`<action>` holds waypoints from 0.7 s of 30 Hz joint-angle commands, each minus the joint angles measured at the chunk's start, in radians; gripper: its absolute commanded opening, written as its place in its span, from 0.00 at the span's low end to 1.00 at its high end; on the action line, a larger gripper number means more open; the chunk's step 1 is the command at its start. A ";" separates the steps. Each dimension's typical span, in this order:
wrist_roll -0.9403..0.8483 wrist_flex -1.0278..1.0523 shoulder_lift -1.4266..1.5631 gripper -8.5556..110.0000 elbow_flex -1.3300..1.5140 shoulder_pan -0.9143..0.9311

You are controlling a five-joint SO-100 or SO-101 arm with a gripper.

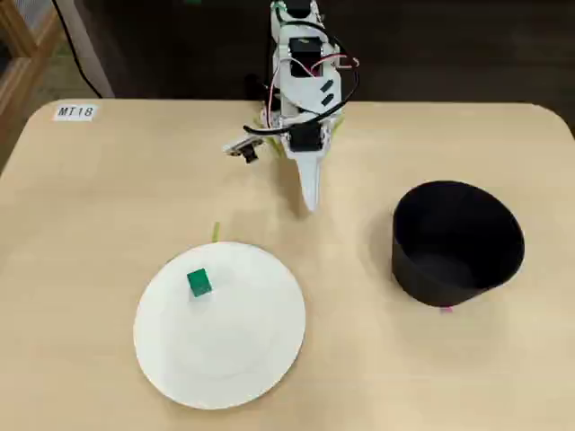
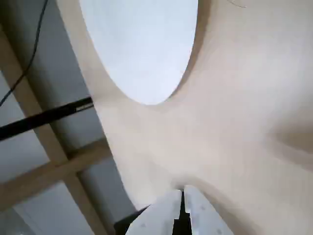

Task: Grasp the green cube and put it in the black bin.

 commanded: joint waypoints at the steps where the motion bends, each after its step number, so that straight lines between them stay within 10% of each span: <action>1: 0.026 -0.015 -0.002 0.07 -0.008 0.014; 21: 0.054 0.097 -0.086 0.07 -0.396 -0.005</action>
